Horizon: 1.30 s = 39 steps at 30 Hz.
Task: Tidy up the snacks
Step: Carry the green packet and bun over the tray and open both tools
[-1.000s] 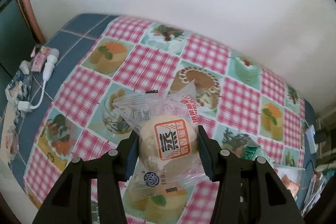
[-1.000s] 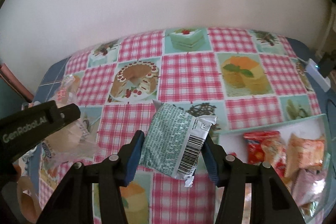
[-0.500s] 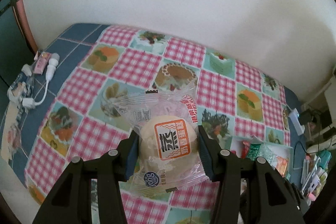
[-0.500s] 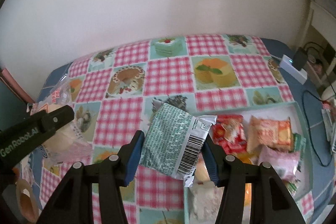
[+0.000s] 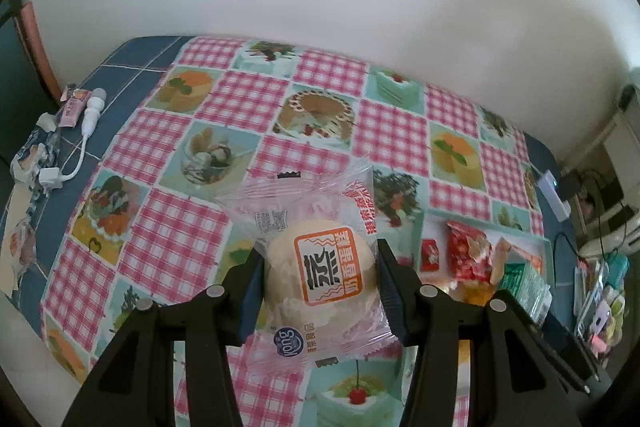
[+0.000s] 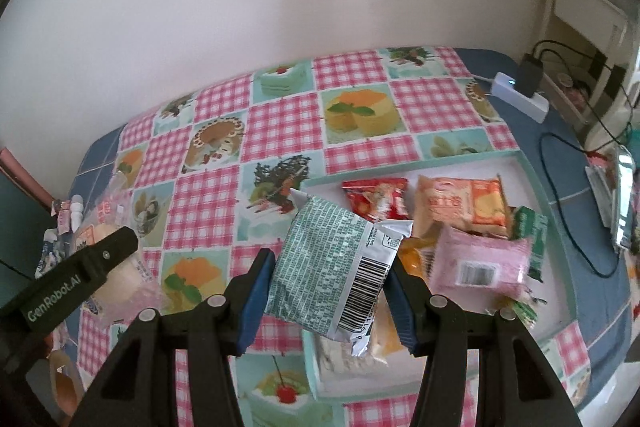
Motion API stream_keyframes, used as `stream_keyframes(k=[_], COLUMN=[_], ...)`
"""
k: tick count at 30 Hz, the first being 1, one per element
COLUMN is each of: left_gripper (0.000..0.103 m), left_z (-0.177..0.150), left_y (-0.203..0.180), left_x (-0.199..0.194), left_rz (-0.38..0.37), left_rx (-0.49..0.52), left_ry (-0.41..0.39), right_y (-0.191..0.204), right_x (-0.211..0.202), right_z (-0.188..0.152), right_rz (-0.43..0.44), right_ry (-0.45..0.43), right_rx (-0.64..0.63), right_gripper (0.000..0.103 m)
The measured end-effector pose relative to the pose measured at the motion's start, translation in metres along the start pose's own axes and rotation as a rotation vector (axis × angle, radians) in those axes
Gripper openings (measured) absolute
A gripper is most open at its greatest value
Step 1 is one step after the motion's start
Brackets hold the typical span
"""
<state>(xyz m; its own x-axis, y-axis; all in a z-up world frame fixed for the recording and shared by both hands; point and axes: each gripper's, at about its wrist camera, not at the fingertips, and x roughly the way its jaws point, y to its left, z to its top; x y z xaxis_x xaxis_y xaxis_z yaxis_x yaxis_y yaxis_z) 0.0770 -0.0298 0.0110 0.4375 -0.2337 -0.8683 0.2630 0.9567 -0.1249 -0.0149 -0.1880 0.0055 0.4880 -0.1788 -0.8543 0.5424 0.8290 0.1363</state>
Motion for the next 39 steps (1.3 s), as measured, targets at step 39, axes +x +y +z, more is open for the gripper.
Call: stream_keyframes(k=[39], left_gripper=[0.053], left_z=[-0.062], left_y=[-0.125], left_x=[0.041], left_rz=[-0.066], left_rx=[0.334], left_ry=[0.160], right_y=[-0.200], right_x=[0.003], right_z=[-0.012], right_rz=[-0.146], right_ry=[0.101], right_rx=[0.495], right_gripper=[0.058])
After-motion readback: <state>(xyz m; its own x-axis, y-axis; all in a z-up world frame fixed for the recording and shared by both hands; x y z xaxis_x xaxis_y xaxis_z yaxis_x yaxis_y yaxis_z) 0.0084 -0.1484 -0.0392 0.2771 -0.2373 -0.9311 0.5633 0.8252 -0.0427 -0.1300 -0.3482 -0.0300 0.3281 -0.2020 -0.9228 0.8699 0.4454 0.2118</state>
